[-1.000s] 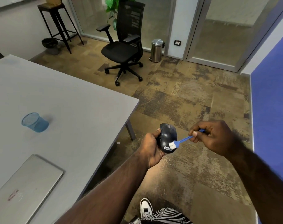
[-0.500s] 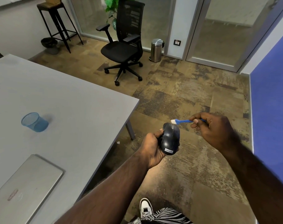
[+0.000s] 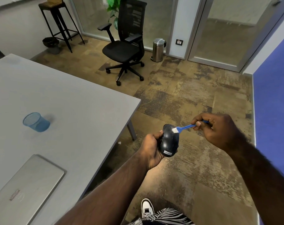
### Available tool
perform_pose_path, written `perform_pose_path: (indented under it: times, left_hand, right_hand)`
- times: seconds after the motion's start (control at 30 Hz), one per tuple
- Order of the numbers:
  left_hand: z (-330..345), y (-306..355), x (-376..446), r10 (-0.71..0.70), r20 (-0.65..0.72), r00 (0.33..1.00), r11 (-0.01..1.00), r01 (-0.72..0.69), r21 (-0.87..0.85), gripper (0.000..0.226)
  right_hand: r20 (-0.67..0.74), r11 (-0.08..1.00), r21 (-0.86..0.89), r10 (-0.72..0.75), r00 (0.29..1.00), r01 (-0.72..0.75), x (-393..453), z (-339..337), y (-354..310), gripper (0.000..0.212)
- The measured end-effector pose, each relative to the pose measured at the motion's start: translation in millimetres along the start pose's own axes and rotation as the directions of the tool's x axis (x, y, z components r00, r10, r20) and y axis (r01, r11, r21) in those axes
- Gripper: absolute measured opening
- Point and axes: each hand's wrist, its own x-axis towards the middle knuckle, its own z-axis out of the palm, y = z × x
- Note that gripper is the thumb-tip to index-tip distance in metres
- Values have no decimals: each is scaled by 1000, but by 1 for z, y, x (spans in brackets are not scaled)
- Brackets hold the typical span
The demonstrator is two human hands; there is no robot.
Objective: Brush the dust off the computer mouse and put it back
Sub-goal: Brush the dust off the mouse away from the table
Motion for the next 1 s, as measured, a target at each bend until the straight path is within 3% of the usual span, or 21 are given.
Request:
perform_pose_path:
  times: [1.0]
  left_hand:
    - [1, 2, 2, 17, -19, 1000, 999, -16, 49, 45]
  right_hand:
    - [12, 1000, -27, 17, 1000, -16, 8, -1, -2, 29]
